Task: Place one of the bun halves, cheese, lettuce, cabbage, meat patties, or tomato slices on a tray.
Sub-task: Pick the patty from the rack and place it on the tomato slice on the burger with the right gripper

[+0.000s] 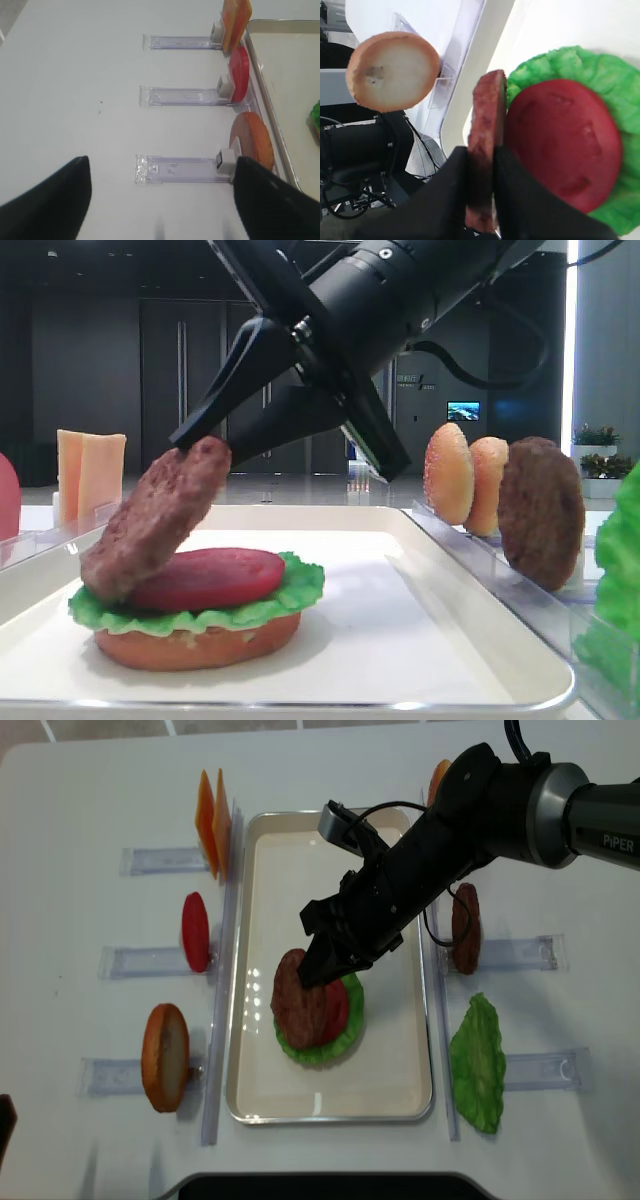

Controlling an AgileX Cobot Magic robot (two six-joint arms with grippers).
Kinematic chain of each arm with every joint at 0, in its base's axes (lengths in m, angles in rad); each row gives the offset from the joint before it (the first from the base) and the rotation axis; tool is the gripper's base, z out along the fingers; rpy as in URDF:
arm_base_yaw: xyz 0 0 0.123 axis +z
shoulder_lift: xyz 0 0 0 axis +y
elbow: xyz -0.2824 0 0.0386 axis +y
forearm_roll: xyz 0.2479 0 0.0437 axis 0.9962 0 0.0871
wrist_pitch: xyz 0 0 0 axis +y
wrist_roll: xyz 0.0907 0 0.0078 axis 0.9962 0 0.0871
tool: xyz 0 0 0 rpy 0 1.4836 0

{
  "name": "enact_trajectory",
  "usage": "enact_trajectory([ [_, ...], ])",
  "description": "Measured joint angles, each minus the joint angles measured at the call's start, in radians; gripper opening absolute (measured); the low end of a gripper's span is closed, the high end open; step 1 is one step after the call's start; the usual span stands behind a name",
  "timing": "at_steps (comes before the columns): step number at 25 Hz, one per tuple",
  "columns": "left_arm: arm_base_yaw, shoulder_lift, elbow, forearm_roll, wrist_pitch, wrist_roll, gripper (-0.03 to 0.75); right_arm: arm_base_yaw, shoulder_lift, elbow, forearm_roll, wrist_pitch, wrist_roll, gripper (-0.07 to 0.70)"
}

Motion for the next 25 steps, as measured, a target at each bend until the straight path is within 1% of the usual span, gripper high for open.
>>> enact_trajectory([
  [6, 0.000, 0.000, 0.000, 0.000, 0.000, 0.000, 0.692, 0.000, 0.000, 0.000, -0.019, -0.004, 0.000, 0.118],
  [10, 0.000, 0.000, 0.000, 0.000, 0.000, 0.000, 0.692, 0.000, 0.000, 0.000, -0.061, -0.017, 0.035, 0.132],
  [12, 0.000, 0.000, 0.000, 0.000, 0.000, 0.000, 0.692, 0.000, 0.000, 0.000, -0.095, -0.035, 0.051, 0.186],
  [14, 0.000, 0.000, 0.000, 0.000, 0.000, 0.000, 0.692, 0.000, 0.000, 0.000, -0.128, -0.053, 0.068, 0.276],
  [17, 0.000, 0.000, 0.000, 0.000, 0.000, 0.000, 0.692, 0.000, -0.007, 0.000, -0.179, -0.073, 0.088, 0.434],
  [19, 0.000, 0.000, 0.000, 0.000, 0.000, 0.000, 0.692, 0.000, -0.018, 0.000, -0.204, -0.077, 0.094, 0.498],
  [21, 0.000, 0.000, 0.000, 0.000, 0.000, 0.000, 0.692, 0.000, -0.037, 0.000, -0.228, -0.078, 0.095, 0.527],
  [25, 0.000, 0.000, 0.000, 0.000, 0.000, 0.000, 0.692, -0.004, -0.098, 0.000, -0.251, -0.082, 0.099, 0.543],
])
